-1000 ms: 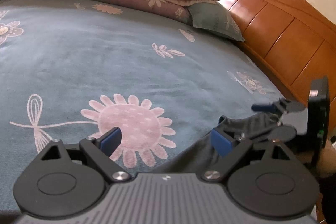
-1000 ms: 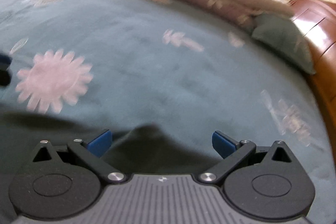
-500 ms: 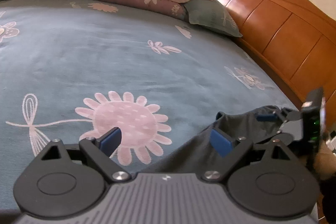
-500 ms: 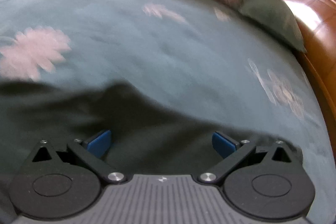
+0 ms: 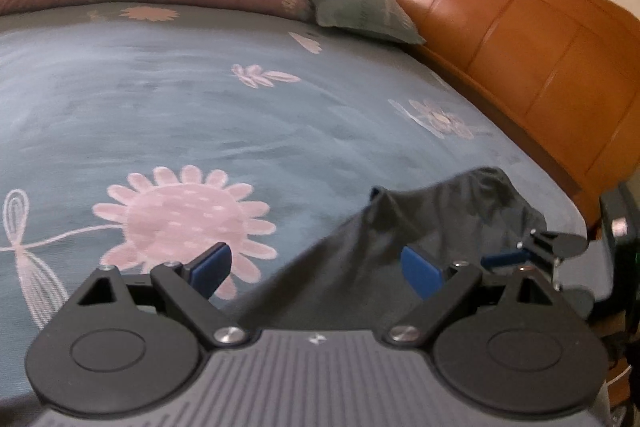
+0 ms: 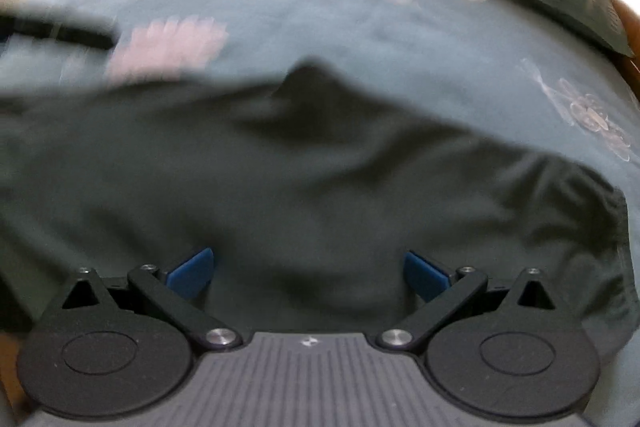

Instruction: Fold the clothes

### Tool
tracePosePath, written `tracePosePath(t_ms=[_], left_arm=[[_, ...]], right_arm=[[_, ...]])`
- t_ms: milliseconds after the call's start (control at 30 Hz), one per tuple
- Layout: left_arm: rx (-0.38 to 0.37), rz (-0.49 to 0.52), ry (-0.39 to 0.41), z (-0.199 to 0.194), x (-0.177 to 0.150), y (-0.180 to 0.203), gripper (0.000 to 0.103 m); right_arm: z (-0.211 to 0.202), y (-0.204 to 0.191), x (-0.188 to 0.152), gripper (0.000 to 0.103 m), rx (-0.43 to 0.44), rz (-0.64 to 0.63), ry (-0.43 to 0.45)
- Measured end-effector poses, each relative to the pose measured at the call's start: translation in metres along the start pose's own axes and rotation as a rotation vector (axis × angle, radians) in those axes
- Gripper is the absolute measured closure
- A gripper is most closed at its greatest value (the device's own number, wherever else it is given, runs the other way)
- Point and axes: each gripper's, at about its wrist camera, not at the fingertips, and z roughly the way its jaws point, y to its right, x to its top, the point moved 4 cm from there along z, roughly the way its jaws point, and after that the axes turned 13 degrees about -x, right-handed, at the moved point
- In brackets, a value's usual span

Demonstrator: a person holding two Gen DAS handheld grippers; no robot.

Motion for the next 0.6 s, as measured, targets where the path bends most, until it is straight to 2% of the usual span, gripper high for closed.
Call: tracePosePath(t_ms=[100, 233, 333, 400, 500, 600], left_arm=[[-0.008, 0.014, -0.01, 0.003, -0.003, 0.005, 0.011], [-0.016, 0.031, -0.021, 0.005, -0.007, 0.011, 0.011], [-0.024, 0.039, -0.03, 0.008, -0.008, 0.014, 0.011], [-0.03, 0.044, -0.035, 0.009, -0.009, 0.016, 0.011], [-0.038, 0.052, -0.044, 0.012, -0.01, 0.019, 0.011], [-0.046, 0.059, -0.052, 0.015, -0.012, 0.022, 0.011]], right_arm=[[-0.011, 0.005, -0.008, 0.0, 0.01, 0.003, -0.01], [-0.008, 0.02, 0.008, 0.0, -0.006, 0.033, 0.06], [0.008, 0.035, 0.027, 0.0, 0.049, 0.123, 0.093], [0.024, 0.044, 0.031, 0.0, 0.078, 0.165, 0.074], [0.038, 0.07, 0.015, 0.0, 0.031, 0.205, 0.043], [0.03, 0.105, -0.002, 0.0, 0.014, 0.323, 0.054]])
